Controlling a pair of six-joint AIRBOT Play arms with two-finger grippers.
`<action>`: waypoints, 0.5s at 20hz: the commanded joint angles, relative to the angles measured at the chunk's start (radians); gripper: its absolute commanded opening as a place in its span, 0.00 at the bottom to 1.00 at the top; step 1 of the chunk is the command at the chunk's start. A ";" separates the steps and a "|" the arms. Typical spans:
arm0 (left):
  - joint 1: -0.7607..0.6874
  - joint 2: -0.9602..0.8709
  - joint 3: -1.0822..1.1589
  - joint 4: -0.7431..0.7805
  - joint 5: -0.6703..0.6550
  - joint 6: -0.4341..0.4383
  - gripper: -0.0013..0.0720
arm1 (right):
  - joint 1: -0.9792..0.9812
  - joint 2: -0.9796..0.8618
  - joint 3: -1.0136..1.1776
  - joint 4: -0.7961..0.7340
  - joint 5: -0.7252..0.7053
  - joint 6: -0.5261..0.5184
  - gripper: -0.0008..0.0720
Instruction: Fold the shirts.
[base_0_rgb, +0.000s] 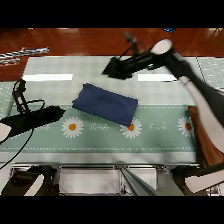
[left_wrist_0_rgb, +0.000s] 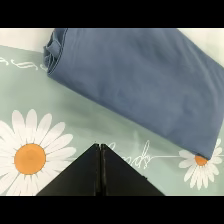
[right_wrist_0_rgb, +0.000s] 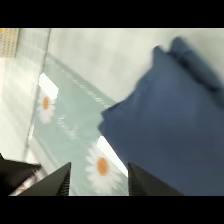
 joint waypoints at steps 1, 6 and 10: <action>0.001 -0.018 -0.004 -0.031 0.019 0.000 0.05 | -0.184 0.256 -0.034 -0.440 0.211 0.114 0.57; 0.001 -0.018 -0.004 -0.041 0.018 0.001 0.05 | -0.385 0.619 -0.375 -0.734 0.165 0.172 0.57; 0.001 -0.023 -0.004 -0.040 0.018 0.005 0.05 | -0.425 0.735 -0.764 -0.637 -0.063 0.263 0.57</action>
